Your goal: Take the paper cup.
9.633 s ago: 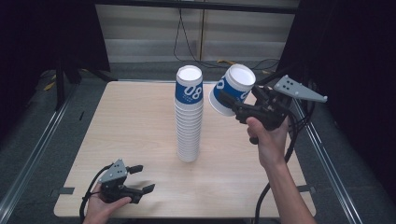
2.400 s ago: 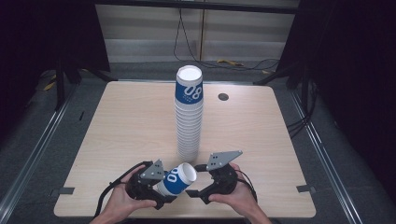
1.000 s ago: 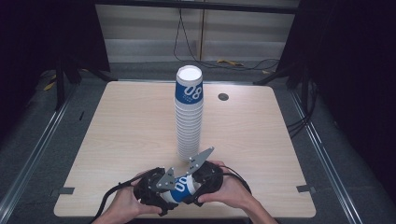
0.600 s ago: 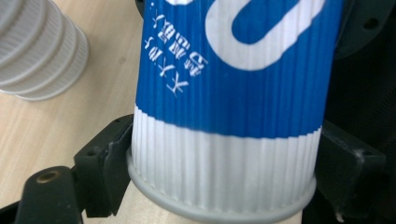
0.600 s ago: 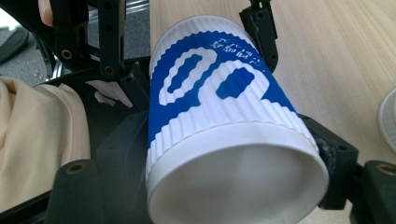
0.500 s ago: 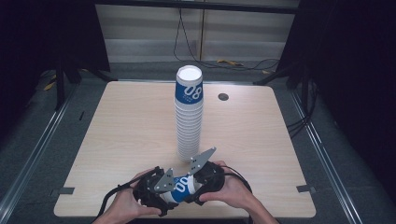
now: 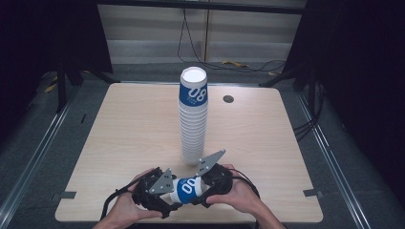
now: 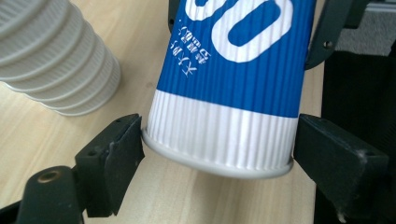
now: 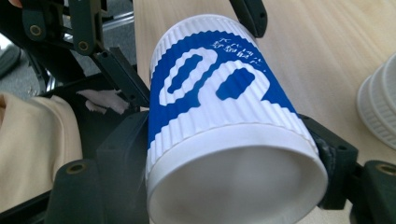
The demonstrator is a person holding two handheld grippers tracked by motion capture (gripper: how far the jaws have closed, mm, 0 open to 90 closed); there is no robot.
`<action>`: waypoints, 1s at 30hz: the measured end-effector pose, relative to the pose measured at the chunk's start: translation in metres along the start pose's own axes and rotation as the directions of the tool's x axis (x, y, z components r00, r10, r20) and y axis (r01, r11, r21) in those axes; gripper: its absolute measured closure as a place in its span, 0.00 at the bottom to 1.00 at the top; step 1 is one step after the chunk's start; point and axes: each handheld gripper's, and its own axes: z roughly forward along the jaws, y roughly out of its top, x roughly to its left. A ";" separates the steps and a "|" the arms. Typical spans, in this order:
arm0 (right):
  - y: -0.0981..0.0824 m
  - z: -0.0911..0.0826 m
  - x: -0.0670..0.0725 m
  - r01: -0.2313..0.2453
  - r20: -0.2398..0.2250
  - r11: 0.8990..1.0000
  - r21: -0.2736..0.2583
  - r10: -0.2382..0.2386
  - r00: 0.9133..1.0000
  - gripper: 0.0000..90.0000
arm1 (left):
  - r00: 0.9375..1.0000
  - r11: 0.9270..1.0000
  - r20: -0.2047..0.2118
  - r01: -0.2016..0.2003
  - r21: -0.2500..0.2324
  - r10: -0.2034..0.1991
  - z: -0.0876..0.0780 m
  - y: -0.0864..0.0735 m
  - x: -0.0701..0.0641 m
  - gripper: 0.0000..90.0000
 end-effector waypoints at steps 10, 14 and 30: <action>-0.013 -0.006 -0.001 -0.024 0.038 0.993 -0.117 0.028 0.999 0.29 | 0.999 0.989 0.004 0.051 -0.136 -0.051 -0.016 -0.003 0.006 0.19; -0.018 -0.007 -0.004 -0.052 0.031 0.983 -0.176 0.058 0.998 0.29 | 0.997 0.980 0.000 0.076 -0.184 -0.077 -0.019 -0.007 0.008 0.19; -0.046 -0.001 -0.003 -0.109 0.020 0.925 -0.365 0.125 0.992 0.29 | 0.983 0.932 0.018 0.180 -0.315 -0.184 -0.026 -0.016 0.014 0.18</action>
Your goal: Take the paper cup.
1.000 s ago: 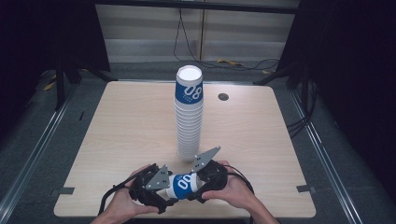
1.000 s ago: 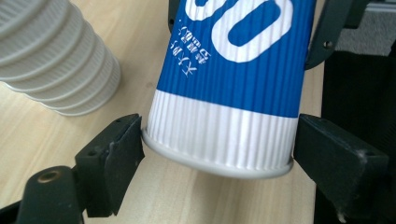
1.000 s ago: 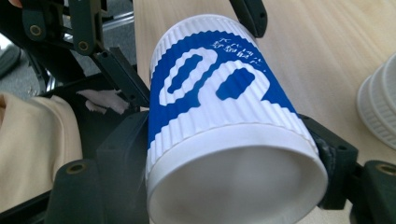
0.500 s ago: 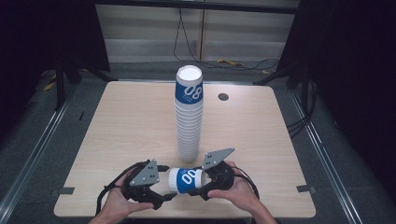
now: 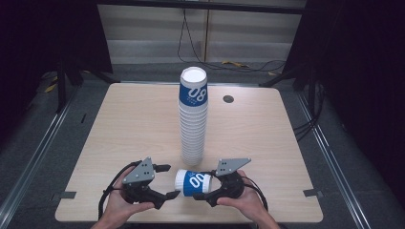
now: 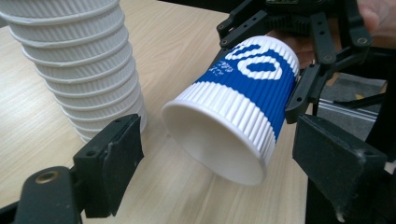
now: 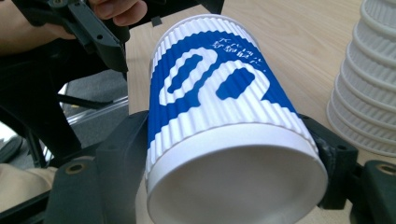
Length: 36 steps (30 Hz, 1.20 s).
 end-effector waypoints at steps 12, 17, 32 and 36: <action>-0.007 0.003 -0.004 -0.035 0.004 0.992 -0.120 0.036 0.999 0.29 | 0.993 0.986 0.036 0.115 -0.123 -0.111 -0.011 -0.005 0.009 0.17; -0.008 0.003 -0.006 -0.046 0.011 0.983 -0.178 0.049 0.999 0.29 | 0.993 0.985 0.052 0.113 -0.131 -0.107 -0.012 -0.005 0.011 0.17; -0.009 0.005 -0.003 -0.075 -0.065 0.960 -0.269 0.059 0.996 0.28 | 0.992 0.979 0.070 0.120 -0.162 -0.110 -0.013 -0.002 0.009 0.17; -0.009 0.006 -0.001 -0.056 -0.058 0.956 -0.289 0.041 0.998 0.29 | 0.990 0.976 0.080 0.128 -0.174 -0.116 -0.013 -0.001 0.010 0.17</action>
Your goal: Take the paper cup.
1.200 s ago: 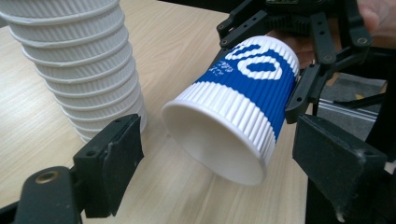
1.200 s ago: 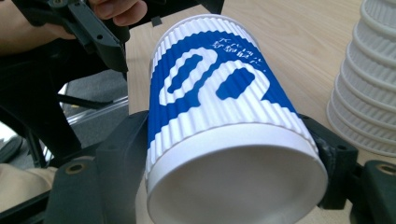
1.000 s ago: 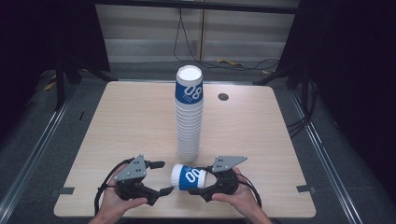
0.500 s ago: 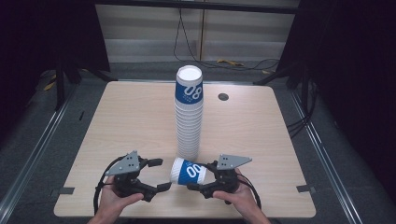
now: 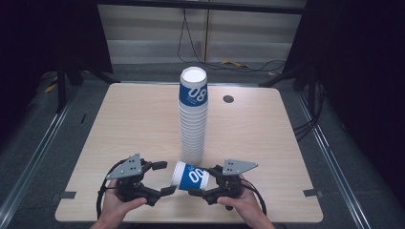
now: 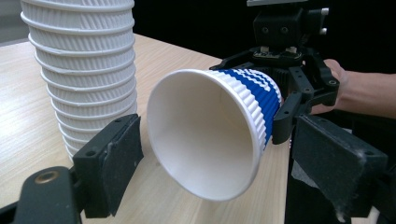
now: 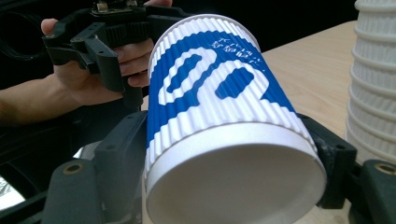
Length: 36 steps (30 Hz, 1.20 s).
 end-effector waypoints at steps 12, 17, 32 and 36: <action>0.000 0.001 0.002 0.001 -0.037 1.000 -0.021 -0.002 0.999 0.29 | 0.999 1.000 0.031 0.012 -0.027 -0.011 0.000 0.001 0.002 0.17; 0.001 0.002 0.005 0.011 -0.059 0.999 -0.038 -0.013 0.998 0.29 | 0.999 0.999 0.032 0.033 -0.035 -0.032 0.003 0.000 0.003 0.17; 0.003 0.000 0.007 0.008 -0.082 0.995 -0.096 -0.016 0.997 0.29 | 0.991 0.995 0.098 0.096 -0.036 -0.092 0.012 -0.002 0.011 0.06; 0.003 0.001 0.008 0.010 -0.089 0.994 -0.105 -0.019 0.996 0.29 | 0.989 0.993 0.111 0.107 -0.045 -0.101 0.016 -0.001 0.011 0.02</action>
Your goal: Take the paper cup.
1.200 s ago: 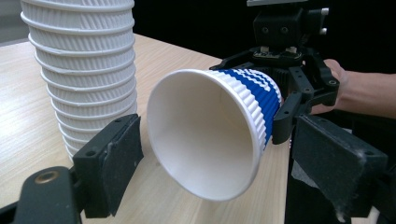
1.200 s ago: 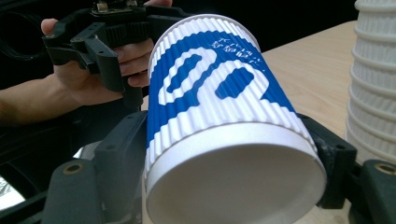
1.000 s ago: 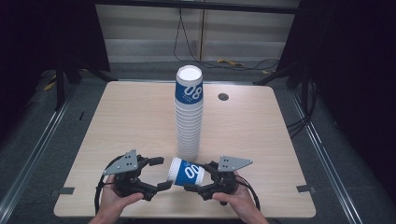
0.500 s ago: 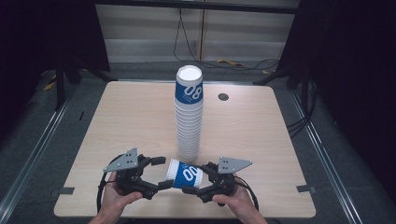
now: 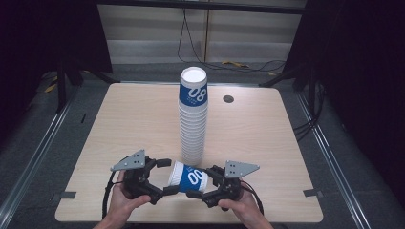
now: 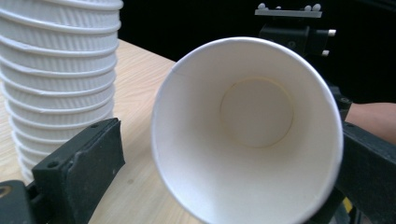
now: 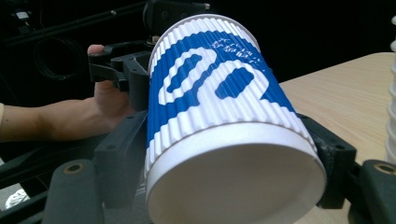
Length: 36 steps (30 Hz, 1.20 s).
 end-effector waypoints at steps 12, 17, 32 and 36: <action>0.001 0.003 0.003 0.017 -0.010 1.000 -0.015 -0.017 1.000 0.29 | 0.998 0.999 0.056 0.021 -0.040 -0.018 0.002 0.001 -0.002 0.14; 0.001 0.004 0.003 0.023 -0.002 1.000 -0.007 -0.023 1.000 0.29 | 0.998 0.998 0.059 0.037 -0.051 -0.033 0.006 0.003 0.000 0.13; 0.003 0.002 0.002 0.025 -0.002 1.000 -0.014 -0.025 1.000 0.29 | 0.997 0.999 0.067 0.030 -0.014 -0.029 0.005 0.003 0.000 0.15; 0.003 0.003 0.001 0.025 -0.011 1.000 -0.004 -0.025 1.000 0.29 | 0.996 0.999 0.078 0.032 -0.003 -0.032 0.004 0.004 0.002 0.16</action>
